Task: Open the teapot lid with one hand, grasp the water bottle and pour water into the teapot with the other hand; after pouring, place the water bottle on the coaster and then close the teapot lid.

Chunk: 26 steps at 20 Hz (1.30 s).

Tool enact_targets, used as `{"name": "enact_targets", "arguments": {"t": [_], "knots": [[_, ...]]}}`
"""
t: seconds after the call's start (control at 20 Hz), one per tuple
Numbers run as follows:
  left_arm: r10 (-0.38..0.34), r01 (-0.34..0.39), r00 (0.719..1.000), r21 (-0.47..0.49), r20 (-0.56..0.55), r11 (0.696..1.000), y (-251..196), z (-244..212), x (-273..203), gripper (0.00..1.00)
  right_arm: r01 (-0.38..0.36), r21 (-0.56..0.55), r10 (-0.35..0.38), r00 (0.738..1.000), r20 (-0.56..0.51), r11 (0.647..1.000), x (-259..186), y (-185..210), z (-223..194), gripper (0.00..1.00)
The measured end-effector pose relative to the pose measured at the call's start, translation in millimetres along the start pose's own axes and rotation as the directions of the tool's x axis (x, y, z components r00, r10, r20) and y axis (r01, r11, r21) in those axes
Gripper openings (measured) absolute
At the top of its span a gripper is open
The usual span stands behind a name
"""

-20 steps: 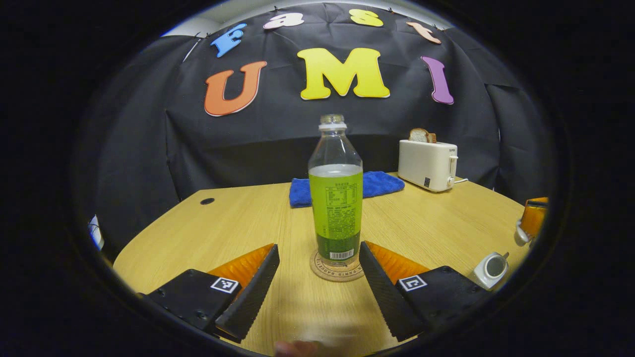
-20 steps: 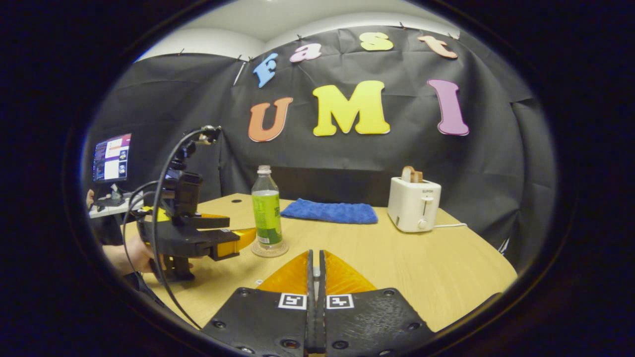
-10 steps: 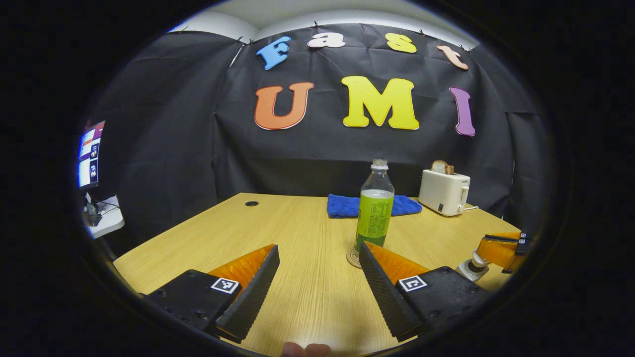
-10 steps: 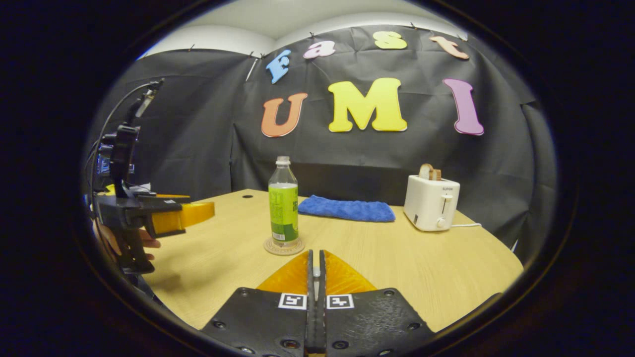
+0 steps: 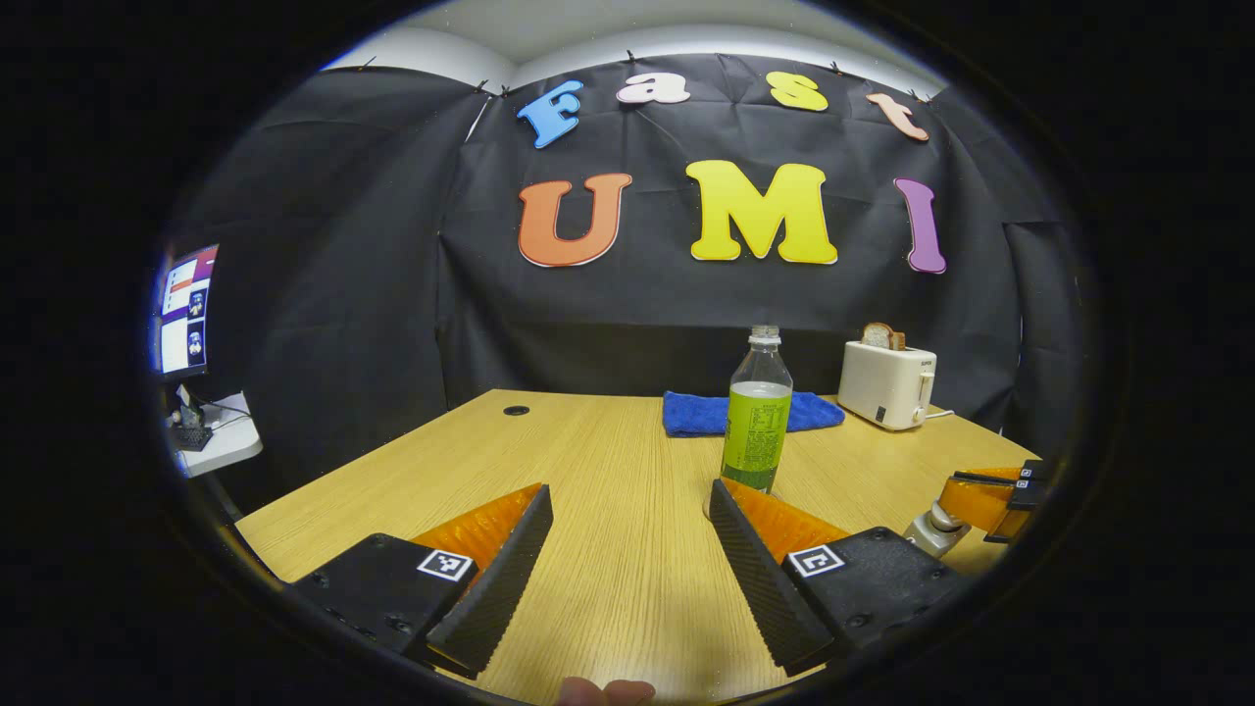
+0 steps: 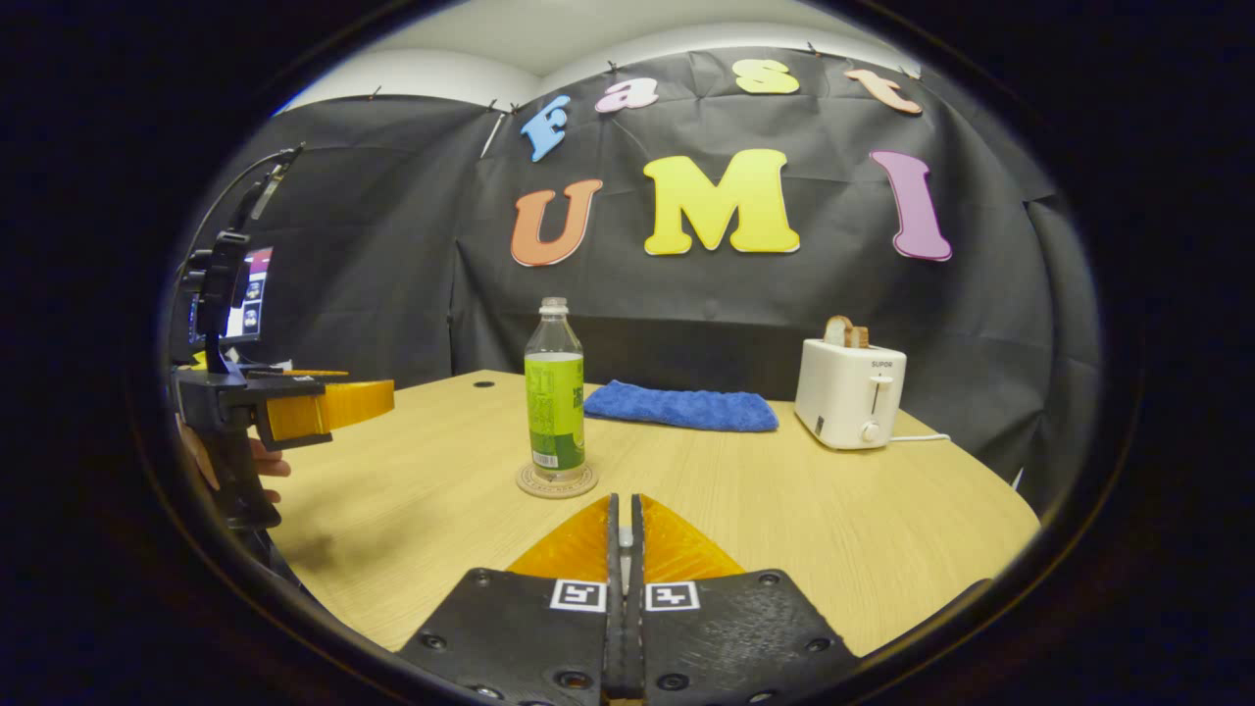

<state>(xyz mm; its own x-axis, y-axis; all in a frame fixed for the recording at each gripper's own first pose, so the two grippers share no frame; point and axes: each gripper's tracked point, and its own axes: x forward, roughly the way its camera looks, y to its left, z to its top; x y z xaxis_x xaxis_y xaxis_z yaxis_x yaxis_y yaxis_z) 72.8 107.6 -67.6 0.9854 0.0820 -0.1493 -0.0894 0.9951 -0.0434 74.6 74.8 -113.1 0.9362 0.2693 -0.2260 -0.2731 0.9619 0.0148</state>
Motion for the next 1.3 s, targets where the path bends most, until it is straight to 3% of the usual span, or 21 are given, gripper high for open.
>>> {"name": "enact_targets", "arguments": {"t": [0.65,0.85,0.9,1.0,1.3], "knots": [[-0.001,0.002,0.999,-0.020,0.033,1.000,-3.7,14.6,-8.8,1.00,0.011,0.021,-0.011,1.000,-0.011,1.000,-1.1,0.5,-10.2,0.03],[-0.010,0.011,0.999,-0.013,0.052,1.000,-12.8,27.1,-20.2,1.00,0.024,0.052,-0.027,0.998,0.063,0.998,-12.4,-3.6,19.8,0.48],[-0.016,0.016,0.998,-0.010,0.053,1.000,-16.9,29.2,-24.5,1.00,0.033,0.061,-0.038,0.996,0.085,0.998,-17.4,-7.5,31.6,0.74],[-0.039,0.040,0.997,-0.008,0.072,0.999,-31.9,37.8,-37.5,1.00,0.059,0.053,-0.066,0.989,0.132,0.997,-33.7,-14.6,56.9,0.98],[-0.049,0.051,0.988,-0.007,0.147,0.999,-71.6,63.5,-73.3,1.00,0.150,0.017,-0.150,0.959,0.242,0.989,-81.3,-34.3,91.7,0.98]]}}
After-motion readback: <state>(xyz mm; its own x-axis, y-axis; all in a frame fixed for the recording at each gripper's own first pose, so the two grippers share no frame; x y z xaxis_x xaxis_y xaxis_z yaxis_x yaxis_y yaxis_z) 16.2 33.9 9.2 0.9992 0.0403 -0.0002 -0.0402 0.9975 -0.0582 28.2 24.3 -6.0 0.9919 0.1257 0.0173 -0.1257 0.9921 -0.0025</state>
